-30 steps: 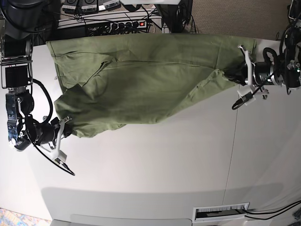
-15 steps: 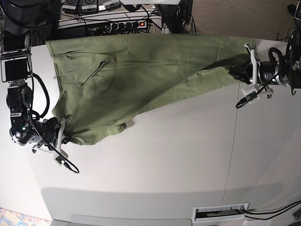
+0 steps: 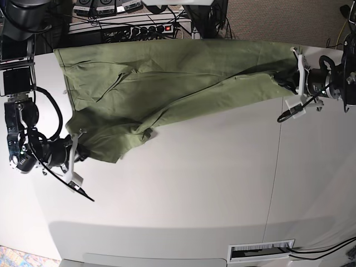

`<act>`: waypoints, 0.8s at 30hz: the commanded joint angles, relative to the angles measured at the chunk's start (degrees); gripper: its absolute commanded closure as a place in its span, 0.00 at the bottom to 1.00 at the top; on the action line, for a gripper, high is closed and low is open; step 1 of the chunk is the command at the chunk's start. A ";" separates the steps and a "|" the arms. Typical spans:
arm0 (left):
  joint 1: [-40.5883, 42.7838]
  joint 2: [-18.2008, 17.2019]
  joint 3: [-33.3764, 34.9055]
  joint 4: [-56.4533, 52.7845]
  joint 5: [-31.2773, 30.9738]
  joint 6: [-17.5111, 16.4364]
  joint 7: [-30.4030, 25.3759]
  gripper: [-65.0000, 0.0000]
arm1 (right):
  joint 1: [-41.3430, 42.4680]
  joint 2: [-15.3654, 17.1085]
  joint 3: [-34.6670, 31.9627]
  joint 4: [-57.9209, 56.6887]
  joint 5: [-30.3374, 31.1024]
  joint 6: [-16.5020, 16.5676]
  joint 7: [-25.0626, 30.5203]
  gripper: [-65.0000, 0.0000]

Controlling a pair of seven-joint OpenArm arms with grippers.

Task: Fold the T-shirt properly
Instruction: 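Lift the hem and fold it over toward the collar with both grippers, then lay the folded hem down along the collar edge with both grippers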

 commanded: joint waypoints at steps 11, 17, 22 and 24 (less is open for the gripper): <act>-0.59 -4.44 -5.35 0.94 -6.88 -0.25 5.27 1.00 | -5.86 3.93 0.61 2.71 5.81 0.39 -4.85 1.00; -0.35 -4.44 -7.56 0.94 -17.20 -0.25 11.34 1.00 | -9.03 3.93 0.61 6.23 5.84 0.39 -5.92 1.00; 3.39 -4.39 -7.54 0.94 -17.53 -0.25 11.21 1.00 | -11.34 4.48 0.61 6.58 5.84 0.39 -7.26 1.00; 5.03 -4.37 -7.54 0.94 -17.27 -0.25 11.17 1.00 | -12.39 5.18 0.61 6.60 5.84 0.39 -7.48 1.00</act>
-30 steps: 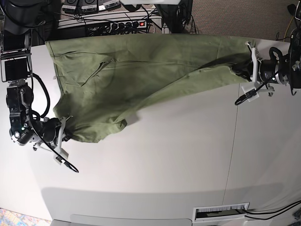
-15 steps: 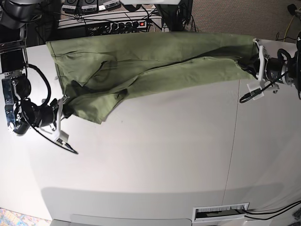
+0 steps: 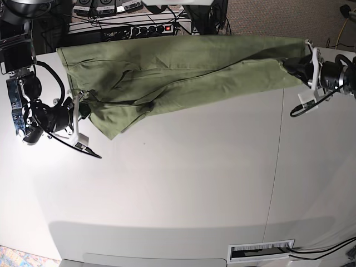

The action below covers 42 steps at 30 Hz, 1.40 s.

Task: Fold the T-shirt properly
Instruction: 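Lay the folded hem down along the collar edge with both grippers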

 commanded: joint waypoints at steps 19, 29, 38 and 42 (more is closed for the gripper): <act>7.58 -1.07 -0.72 0.63 22.75 -0.06 -19.34 1.00 | -1.14 9.07 0.61 3.52 1.60 0.20 -0.52 1.00; 7.54 -1.09 -0.72 0.66 22.05 -0.06 -19.80 0.62 | -4.44 9.05 0.61 3.52 1.60 0.83 -0.52 0.91; 7.52 1.31 -0.72 0.63 15.43 -0.06 -21.70 0.68 | -4.48 8.22 0.61 3.52 3.63 0.81 -0.52 0.83; 7.54 5.18 -0.72 0.63 21.14 -0.06 -27.23 0.90 | -4.50 7.08 0.61 3.50 1.88 0.83 -0.52 0.87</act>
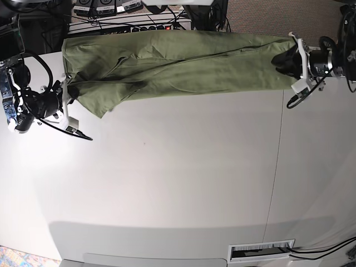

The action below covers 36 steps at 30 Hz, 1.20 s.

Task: Fold the T-shirt properly
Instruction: 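Lay the folded hem down along the collar edge with both grippers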

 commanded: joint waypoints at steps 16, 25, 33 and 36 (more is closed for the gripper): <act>-0.35 7.45 -0.59 -5.77 18.43 -0.25 -13.42 1.00 | 0.81 -2.25 0.55 -6.75 -7.50 0.11 3.96 1.00; -1.95 10.82 -0.52 -7.52 23.41 -0.25 -16.06 1.00 | 0.85 -5.70 0.55 -11.50 -13.49 0.11 10.69 1.00; -3.13 12.48 -0.48 -7.52 30.45 4.22 -22.91 1.00 | 1.03 -9.42 0.57 -12.52 -24.55 -0.11 21.66 1.00; -4.28 12.94 -0.48 -8.02 31.56 4.39 -23.32 1.00 | 1.20 -9.75 0.57 -12.52 -27.89 -0.33 24.74 1.00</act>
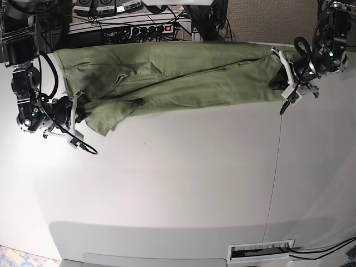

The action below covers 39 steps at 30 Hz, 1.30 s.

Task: Fold the T-shirt properly
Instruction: 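Lay the folded hem down along the collar edge with both grippers, then adjust the right gripper's grip on the folded end of the shirt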

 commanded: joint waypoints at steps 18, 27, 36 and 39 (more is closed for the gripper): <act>-13.27 3.91 -0.44 -12.00 -2.32 -0.87 -1.42 1.00 | 7.32 -4.57 -0.59 -0.61 -11.28 -6.54 3.93 0.97; -13.31 4.00 -0.44 -12.02 -2.32 -0.87 -1.51 1.00 | 8.39 -2.89 -0.57 5.62 -2.32 -6.51 -10.19 0.70; -13.31 4.13 -0.44 -12.00 -2.32 -0.87 -1.42 1.00 | 7.80 -0.90 9.68 12.02 7.93 -6.40 -14.86 0.70; -13.31 4.11 -0.44 -12.02 -2.29 -0.85 -1.42 1.00 | 4.96 -0.90 12.13 12.02 12.81 -5.99 -17.29 0.70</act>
